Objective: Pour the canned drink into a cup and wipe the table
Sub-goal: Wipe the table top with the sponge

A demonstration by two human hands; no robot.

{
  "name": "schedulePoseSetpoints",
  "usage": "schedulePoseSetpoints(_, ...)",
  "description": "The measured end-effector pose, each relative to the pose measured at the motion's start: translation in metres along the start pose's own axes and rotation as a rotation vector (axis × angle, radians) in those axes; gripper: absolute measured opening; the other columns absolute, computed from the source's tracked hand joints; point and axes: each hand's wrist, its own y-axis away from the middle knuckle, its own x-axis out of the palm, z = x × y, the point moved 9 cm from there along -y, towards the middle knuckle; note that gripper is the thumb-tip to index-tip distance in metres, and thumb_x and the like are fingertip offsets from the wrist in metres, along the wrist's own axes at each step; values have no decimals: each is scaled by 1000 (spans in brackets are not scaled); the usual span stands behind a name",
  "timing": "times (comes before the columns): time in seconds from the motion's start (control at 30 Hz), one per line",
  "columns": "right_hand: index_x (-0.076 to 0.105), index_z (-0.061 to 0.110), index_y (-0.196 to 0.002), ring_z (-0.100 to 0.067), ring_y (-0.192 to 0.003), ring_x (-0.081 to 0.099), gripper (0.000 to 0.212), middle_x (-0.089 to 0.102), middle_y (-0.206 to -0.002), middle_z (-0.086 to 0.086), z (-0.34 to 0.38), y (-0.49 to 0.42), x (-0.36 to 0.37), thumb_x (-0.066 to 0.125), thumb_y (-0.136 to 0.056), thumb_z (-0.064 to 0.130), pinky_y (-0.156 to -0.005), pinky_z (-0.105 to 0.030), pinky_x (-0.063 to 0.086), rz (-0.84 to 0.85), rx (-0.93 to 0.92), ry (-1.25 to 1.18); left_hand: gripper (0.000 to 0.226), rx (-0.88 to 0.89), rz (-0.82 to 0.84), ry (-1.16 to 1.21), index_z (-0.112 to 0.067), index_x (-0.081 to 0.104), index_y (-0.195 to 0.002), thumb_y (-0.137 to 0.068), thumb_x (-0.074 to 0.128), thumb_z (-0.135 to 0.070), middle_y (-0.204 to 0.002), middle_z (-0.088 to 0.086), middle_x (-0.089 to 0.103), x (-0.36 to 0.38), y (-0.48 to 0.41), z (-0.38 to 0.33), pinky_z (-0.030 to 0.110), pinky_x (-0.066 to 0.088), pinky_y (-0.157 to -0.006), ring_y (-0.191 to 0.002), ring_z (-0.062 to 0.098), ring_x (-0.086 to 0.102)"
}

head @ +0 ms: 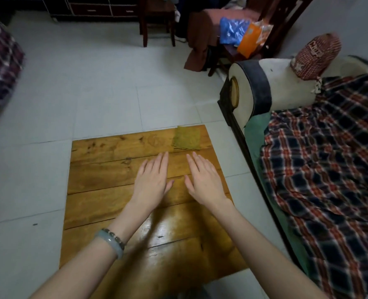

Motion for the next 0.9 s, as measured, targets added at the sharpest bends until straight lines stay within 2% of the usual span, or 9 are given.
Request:
schedulePoseSetpoints(0.23, 51, 3, -131, -31, -120, 54, 56, 55, -131, -18, -62, -83, 84, 67, -81, 22, -103, -42, 37, 55, -18, -50, 83, -33, 111, -62, 1, 47, -133, -69, 76, -43, -128, 18, 57, 95, -80, 27, 42, 44, -98, -108, 29, 60)
schedulePoseSetpoints(0.3, 47, 4, -135, -31, -126, 49, 54, 50, -137, -17, -88, -104, 117, 61, -86, 24, -108, -40, 30, 94, -17, -64, 82, -65, 209, -80, -2, 32, -142, -82, 63, -47, -142, 15, 45, 135, -98, 33, 41, 32, -108, -123, 27, 50)
schedulePoseSetpoints(0.37, 40, 6, -140, -29, -134, 39, 54, 41, -145, -15, -111, -125, 149, 54, -92, 25, -112, -38, 22, 157, -25, -74, 78, -57, 260, -96, -5, 10, -149, -93, 43, -49, -154, 12, 23, 173, -117, 33, 40, 14, -116, -139, 24, 29)
schedulePoseSetpoints(0.47, 30, 9, -145, -25, -141, 26, 55, 30, -152, -11, -142, -157, 193, 48, -95, 25, -115, -35, 15, 232, -49, -89, 74, -88, 293, -74, -9, -3, -149, -97, 31, -50, -158, 8, 7, 216, -144, 37, 38, 3, -117, -144, 22, 13)
schedulePoseSetpoints(0.57, 32, 9, -144, -25, -141, 26, 54, 32, -151, -11, -169, -188, 237, 47, -96, 27, -117, -40, 20, 261, -56, -108, 73, -123, 315, -82, -8, 3, -149, -96, 32, -50, -157, 8, 12, 247, -167, 46, 39, 6, -117, -143, 22, 17)
schedulePoseSetpoints(0.63, 35, 7, -143, -27, -140, 29, 56, 34, -149, -13, -180, -206, 264, 52, -94, 29, -115, -44, 24, 271, -66, -125, 74, -142, 313, -85, -6, 20, -147, -92, 43, -50, -152, 11, 28, 265, -179, 52, 41, 18, -115, -138, 24, 31)
schedulePoseSetpoints(0.73, 31, 6, -144, -28, -141, 24, 66, 30, -151, -15, -183, -224, 297, 54, -92, 38, -117, -40, 14, 303, -119, -105, 72, -193, 278, -32, -3, 43, -137, -84, 58, -50, -138, 14, 49, 289, -187, 62, 44, 36, -106, -124, 27, 51)
schedulePoseSetpoints(0.83, 31, 4, -144, -29, -142, 21, 72, 28, -152, -17, -186, -239, 320, 51, -91, 48, -115, -41, 6, 289, -142, -78, 68, -221, 269, -30, -3, 45, -135, -89, 43, -53, -136, 14, 52, 303, -184, 68, 45, 36, -106, -122, 27, 52)
schedulePoseSetpoints(0.9, 28, 5, -145, -28, -143, 18, 79, 25, -153, -16, -189, -247, 336, 37, -90, 61, -115, -45, 4, 306, -121, -19, 69, -224, 276, -23, -2, 47, -133, -89, 36, -53, -134, 14, 54, 311, -179, 69, 45, 38, -104, -120, 27, 54)
